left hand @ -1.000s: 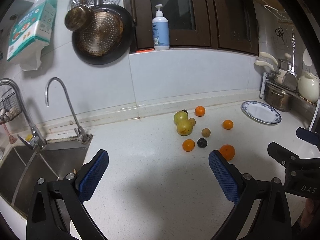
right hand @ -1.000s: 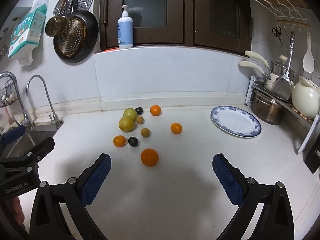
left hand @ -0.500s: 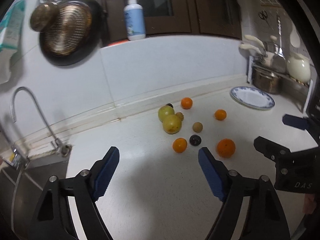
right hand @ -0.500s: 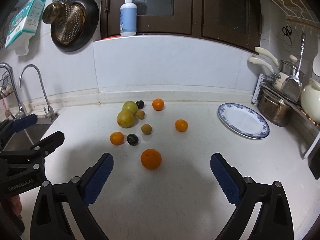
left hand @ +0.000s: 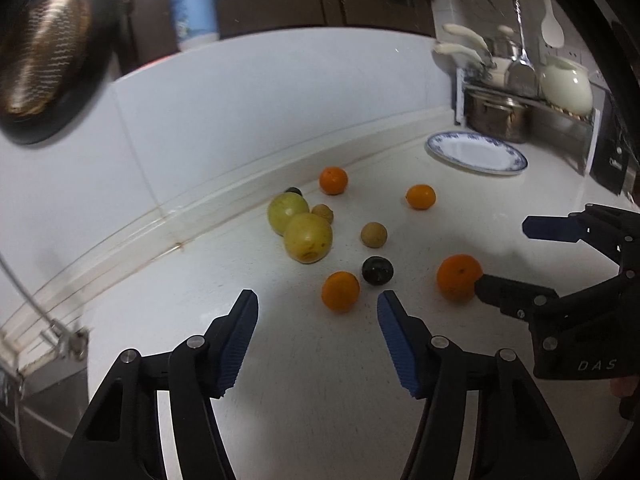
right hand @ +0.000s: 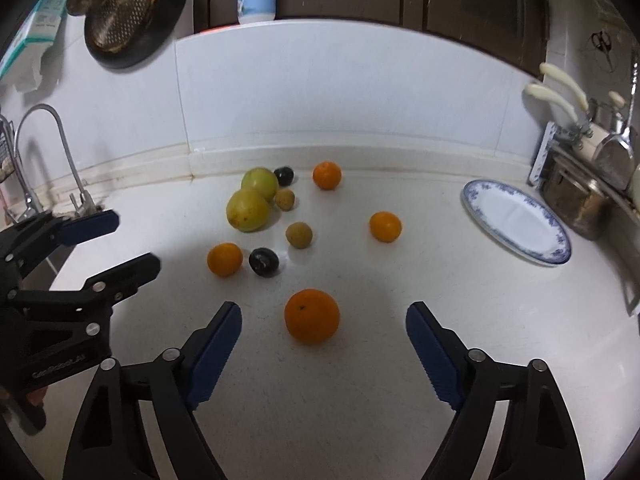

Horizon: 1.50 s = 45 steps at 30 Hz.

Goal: Organize fruits
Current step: 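Close the left tool on a small orange while the right tool grasps a large orange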

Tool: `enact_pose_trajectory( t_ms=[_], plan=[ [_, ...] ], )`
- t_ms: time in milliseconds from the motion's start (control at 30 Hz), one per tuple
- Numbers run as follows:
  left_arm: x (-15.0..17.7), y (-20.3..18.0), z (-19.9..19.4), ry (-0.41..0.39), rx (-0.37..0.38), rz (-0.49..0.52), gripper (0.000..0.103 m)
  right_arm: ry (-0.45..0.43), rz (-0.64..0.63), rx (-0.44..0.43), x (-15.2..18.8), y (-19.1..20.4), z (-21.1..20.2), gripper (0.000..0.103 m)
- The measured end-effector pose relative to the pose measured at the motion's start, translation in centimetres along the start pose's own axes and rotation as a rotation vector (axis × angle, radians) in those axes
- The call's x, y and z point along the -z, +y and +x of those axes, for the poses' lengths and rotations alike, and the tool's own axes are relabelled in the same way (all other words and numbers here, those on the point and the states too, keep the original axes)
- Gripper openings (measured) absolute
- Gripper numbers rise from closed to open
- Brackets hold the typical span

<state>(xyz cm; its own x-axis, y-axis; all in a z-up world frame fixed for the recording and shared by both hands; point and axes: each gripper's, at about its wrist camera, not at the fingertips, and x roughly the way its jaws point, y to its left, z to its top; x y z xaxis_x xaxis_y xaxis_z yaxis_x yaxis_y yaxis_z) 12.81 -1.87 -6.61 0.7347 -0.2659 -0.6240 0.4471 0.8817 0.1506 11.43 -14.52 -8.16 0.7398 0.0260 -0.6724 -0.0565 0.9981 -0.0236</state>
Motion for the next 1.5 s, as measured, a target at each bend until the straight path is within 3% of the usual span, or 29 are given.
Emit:
enact_pose_trajectory(
  t_ms=[233, 867, 967, 1500],
  plan=[
    [0.2, 0.1, 3.7, 0.069, 0.085, 0.028, 0.051, 0.071, 0.024, -0.018, 0.2, -0.2, 2.8, 0.073],
    [-0.2, 0.1, 8.1, 0.169, 0.138, 0.006, 0.039, 0.144, 0.046, -0.069, 0.0, -0.3, 5.5, 0.047],
    [-0.2, -0.1, 8.3, 0.178, 0.142, 0.01, 0.031, 0.141, 0.048, -0.073, -0.2, -0.4, 5.4, 0.043],
    [-0.1, -0.3, 4.0, 0.155, 0.103, -0.085, 0.031, 0.09, 0.032, -0.101, -0.3, -0.5, 3.1, 0.043]
  ],
)
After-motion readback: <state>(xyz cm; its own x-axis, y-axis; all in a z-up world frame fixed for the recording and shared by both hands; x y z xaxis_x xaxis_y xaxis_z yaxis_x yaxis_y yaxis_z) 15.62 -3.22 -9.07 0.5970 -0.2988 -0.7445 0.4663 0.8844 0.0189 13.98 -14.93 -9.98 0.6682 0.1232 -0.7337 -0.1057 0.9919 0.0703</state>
